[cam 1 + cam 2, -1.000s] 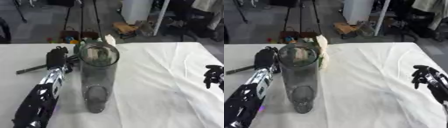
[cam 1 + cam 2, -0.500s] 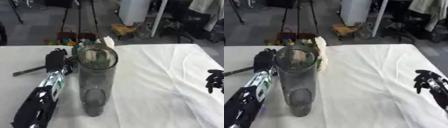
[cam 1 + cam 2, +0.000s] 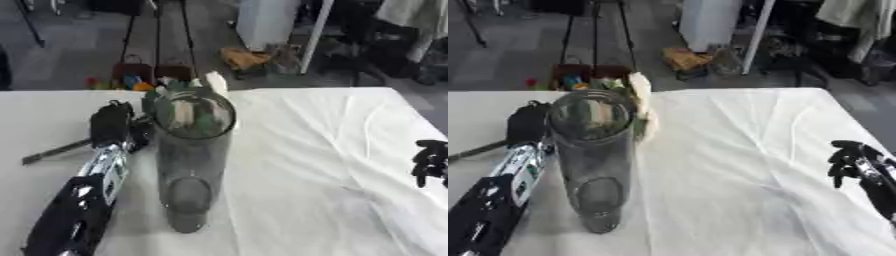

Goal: Arrange flowers into the vase.

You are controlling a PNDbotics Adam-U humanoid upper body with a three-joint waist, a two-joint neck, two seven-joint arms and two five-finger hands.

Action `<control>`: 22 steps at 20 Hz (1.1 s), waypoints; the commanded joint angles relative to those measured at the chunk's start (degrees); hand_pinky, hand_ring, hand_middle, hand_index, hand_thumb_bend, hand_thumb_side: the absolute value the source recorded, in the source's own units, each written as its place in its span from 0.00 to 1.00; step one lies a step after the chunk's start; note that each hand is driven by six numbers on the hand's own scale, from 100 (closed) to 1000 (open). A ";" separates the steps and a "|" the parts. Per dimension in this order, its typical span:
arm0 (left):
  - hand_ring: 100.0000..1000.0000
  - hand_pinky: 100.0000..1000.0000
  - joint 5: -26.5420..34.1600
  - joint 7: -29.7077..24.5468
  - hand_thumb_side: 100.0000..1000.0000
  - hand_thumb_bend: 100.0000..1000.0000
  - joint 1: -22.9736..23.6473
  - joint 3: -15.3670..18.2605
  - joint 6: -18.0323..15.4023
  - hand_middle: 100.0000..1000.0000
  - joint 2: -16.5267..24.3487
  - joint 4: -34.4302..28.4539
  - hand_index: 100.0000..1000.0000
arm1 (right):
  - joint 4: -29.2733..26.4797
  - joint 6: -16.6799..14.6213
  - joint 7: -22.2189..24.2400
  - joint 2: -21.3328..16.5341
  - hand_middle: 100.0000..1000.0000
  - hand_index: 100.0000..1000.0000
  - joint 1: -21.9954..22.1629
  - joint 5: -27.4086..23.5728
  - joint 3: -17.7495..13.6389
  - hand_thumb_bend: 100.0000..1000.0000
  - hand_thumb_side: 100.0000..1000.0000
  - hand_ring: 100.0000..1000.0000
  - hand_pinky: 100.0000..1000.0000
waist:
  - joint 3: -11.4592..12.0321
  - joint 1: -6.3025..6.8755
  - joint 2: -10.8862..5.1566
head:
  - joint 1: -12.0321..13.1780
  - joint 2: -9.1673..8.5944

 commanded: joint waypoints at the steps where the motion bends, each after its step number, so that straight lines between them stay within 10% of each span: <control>1: 0.04 0.00 -0.76 0.38 0.28 0.55 -0.97 -0.23 -0.66 0.14 1.18 -2.19 0.42 | -0.66 -6.15 6.20 -1.93 0.48 0.77 -0.49 -0.30 -0.37 0.00 0.65 0.41 0.23 | -0.16 0.01 -1.33 | -0.04 -0.19; 11: 0.00 0.00 1.92 1.70 0.49 0.75 -0.36 0.06 -2.72 0.00 0.92 -2.99 0.22 | -0.78 -5.88 6.17 -1.79 0.48 0.77 -0.09 -0.25 -0.58 0.00 0.65 0.41 0.23 | 0.10 -0.21 -1.93 | -0.23 -0.02; 13: 0.00 0.00 3.25 2.68 0.46 0.98 -0.40 0.07 -3.53 0.00 1.00 -2.97 0.17 | -0.74 -5.84 6.09 -1.76 0.48 0.77 0.07 -0.25 -0.66 0.00 0.65 0.41 0.23 | 0.20 -0.26 -2.12 | -0.22 0.04; 22: 0.00 0.00 7.55 3.44 0.28 1.00 -0.38 0.05 -5.85 0.00 1.74 -3.37 0.07 | -1.18 -5.13 6.05 -1.41 0.48 0.77 0.92 -0.15 -0.96 0.00 0.65 0.41 0.23 | 1.25 -0.39 -3.92 | -0.42 0.33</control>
